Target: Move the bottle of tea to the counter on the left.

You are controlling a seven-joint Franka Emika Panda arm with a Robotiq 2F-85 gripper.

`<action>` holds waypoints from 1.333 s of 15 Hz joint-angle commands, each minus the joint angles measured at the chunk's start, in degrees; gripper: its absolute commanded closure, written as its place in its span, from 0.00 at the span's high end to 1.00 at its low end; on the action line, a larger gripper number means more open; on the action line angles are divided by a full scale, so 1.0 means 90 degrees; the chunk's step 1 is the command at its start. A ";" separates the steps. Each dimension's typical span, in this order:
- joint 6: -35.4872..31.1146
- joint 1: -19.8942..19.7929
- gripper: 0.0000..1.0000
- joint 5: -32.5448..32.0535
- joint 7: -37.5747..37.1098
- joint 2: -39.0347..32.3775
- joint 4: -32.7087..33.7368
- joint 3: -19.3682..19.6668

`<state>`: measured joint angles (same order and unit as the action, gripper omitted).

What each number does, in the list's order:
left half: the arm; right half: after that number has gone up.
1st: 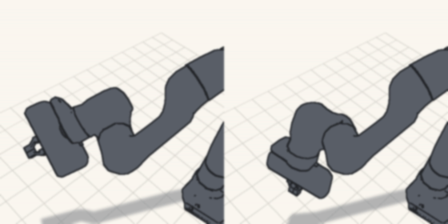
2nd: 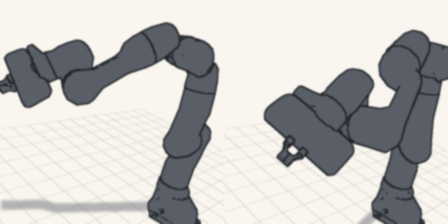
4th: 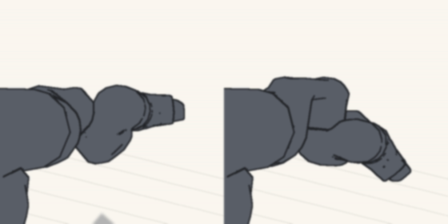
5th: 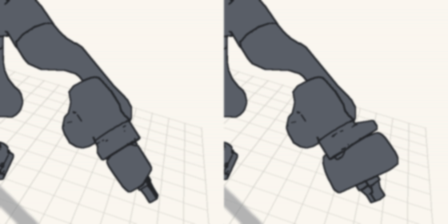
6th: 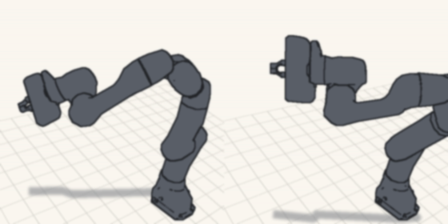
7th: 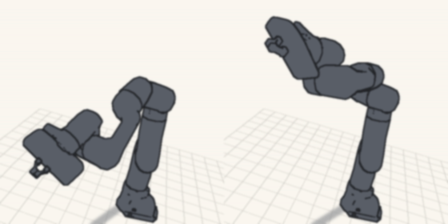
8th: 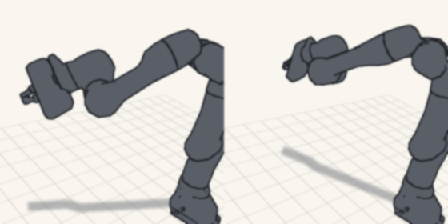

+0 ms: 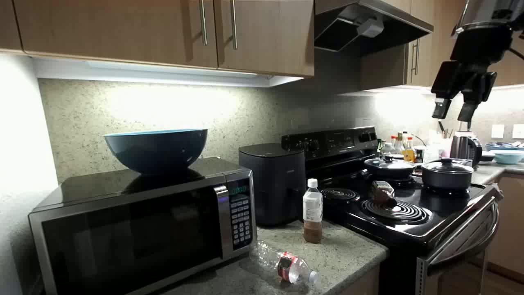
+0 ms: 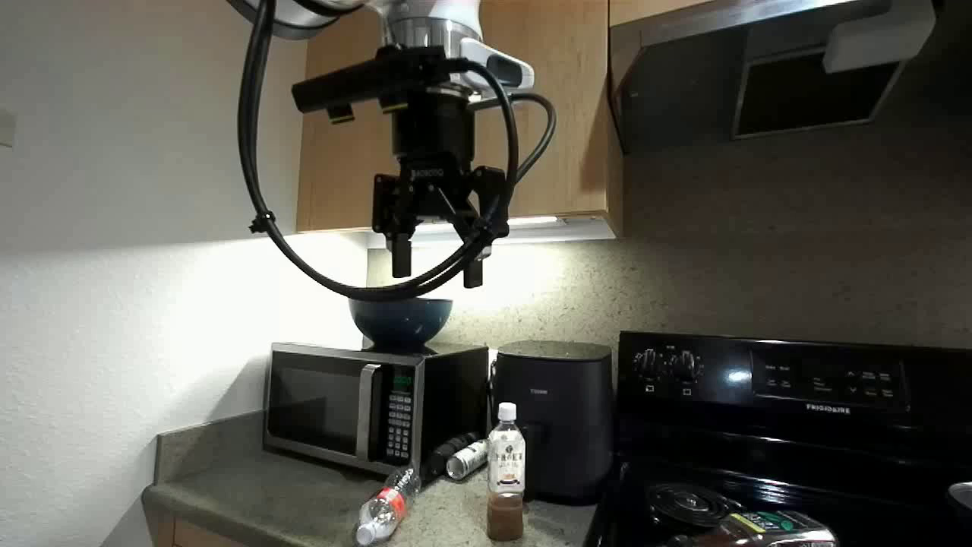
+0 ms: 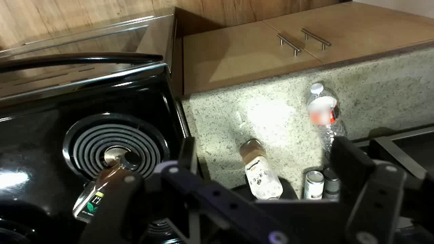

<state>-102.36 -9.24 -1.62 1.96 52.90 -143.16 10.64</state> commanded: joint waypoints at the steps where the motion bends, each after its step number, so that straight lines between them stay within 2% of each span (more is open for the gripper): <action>1: 0.0019 -0.0016 1.00 0.0013 0.0013 -0.0013 0.0022 -0.0010; 5: 0.0039 -0.0006 1.00 0.0004 0.0060 -0.0043 0.0042 0.0019; 8: 0.0182 0.0068 1.00 -0.0014 0.0339 -0.0359 0.0222 0.0225; 14: 0.0083 0.0275 1.00 -0.0053 0.1143 -0.1537 0.0641 0.0714; 20: 0.0055 0.0188 1.00 0.0102 0.1221 -0.2740 0.1201 0.0697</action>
<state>-102.44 -7.16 -1.61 11.68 33.30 -135.72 17.20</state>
